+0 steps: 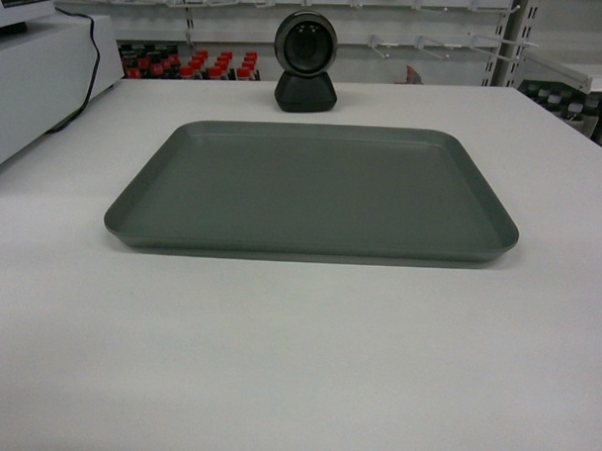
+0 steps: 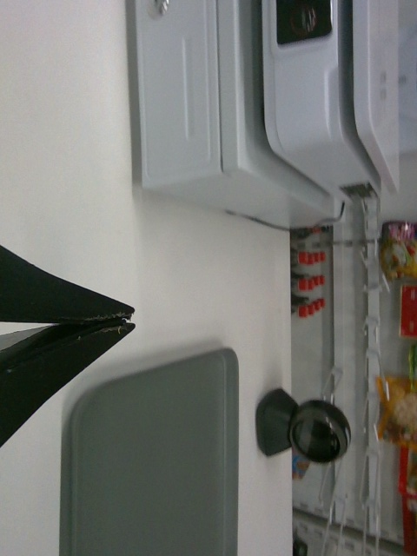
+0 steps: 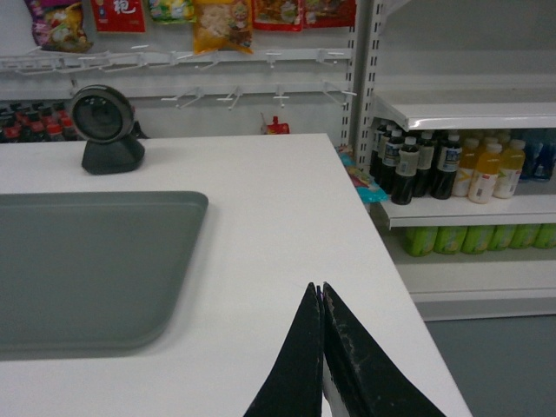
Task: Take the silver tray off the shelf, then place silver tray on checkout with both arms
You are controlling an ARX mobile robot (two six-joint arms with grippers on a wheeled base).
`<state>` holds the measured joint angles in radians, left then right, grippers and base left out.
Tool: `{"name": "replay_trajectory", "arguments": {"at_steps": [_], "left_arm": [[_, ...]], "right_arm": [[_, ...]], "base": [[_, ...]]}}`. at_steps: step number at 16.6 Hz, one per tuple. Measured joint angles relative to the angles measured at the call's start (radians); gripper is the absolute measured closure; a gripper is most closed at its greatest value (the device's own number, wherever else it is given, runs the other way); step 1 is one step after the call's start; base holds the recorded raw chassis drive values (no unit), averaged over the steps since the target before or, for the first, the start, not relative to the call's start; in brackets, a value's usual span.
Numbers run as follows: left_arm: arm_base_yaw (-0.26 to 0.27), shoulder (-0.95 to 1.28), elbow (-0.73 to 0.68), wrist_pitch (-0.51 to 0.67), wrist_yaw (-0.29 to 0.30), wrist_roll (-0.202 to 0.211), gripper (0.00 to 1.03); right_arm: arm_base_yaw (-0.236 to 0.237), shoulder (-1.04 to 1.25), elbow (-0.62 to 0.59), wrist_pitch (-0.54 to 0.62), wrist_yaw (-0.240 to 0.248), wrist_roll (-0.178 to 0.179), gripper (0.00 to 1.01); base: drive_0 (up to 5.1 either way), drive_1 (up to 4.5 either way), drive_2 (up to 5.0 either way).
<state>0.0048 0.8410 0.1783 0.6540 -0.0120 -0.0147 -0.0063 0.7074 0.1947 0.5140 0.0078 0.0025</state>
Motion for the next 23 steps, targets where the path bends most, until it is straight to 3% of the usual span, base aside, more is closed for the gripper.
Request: {"name": "replay_trajectory", "arguments": {"at_steps": [9,11,13,14,23], "left_arm": [[-0.007,-0.314,-0.131,-0.18,0.012,0.0,1.01],[-0.007,-0.329,-0.159,-0.135,0.011,0.0,1.01],[-0.007,-0.365,-0.17,-0.19,0.011,0.0,1.01],[-0.007,-0.398,-0.17,-0.222,0.012,0.0,1.01],[-0.007,-0.6,-0.17,-0.414,0.011,0.0,1.01]], "right_arm": [[0.002,-0.262,-0.141,-0.126,-0.005,0.0,0.99],[0.002,-0.291,-0.146,-0.145,-0.005,0.0,0.99],[0.002,-0.333,-0.156,-0.179,-0.005,0.0,0.99],[0.002,-0.34,-0.182,-0.136,-0.005,0.0,0.99],[0.002,-0.505,-0.182,-0.31,-0.005,0.0,0.99]], "base": [[0.0,0.0,0.0],[0.0,0.0,0.0],[0.0,0.0,0.0],[0.0,0.0,0.0],[0.0,0.0,0.0]]}}
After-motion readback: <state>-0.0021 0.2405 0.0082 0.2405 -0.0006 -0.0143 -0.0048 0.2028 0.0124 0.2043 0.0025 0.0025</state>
